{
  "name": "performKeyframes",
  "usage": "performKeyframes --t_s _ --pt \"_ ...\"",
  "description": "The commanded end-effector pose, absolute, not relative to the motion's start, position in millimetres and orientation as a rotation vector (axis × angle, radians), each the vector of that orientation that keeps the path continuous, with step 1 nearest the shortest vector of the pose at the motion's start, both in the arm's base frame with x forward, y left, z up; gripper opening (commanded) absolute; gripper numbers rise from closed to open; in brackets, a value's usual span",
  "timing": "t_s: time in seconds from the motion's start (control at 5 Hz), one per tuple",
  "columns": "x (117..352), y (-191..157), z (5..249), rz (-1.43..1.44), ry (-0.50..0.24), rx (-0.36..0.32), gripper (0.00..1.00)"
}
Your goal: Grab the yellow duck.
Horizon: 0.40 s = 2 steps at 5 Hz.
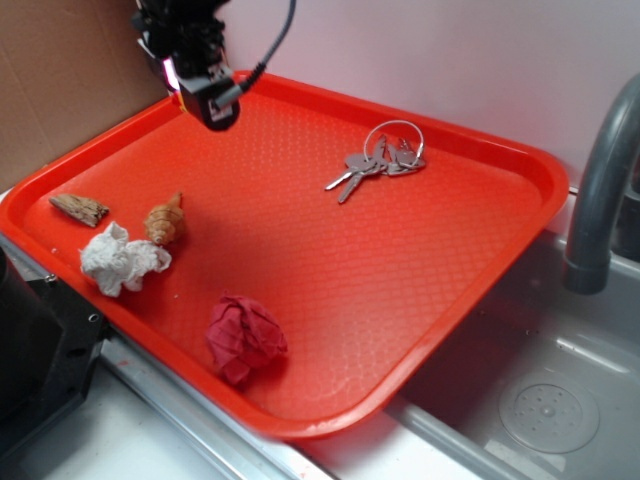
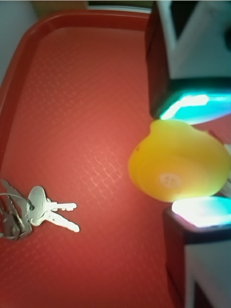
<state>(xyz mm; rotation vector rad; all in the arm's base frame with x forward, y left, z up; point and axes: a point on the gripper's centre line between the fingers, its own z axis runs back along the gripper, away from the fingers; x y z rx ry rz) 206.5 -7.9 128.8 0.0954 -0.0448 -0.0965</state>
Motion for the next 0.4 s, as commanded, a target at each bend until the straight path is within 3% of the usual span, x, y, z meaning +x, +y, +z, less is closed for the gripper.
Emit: performKeyframes --t_s 0.0,0.2 --pt "213.8 0.6 170.4 0.214 -0.148 0.153 0.00" --pt "211.3 5.3 189.0 0.239 -0.213 0.118 0.00"
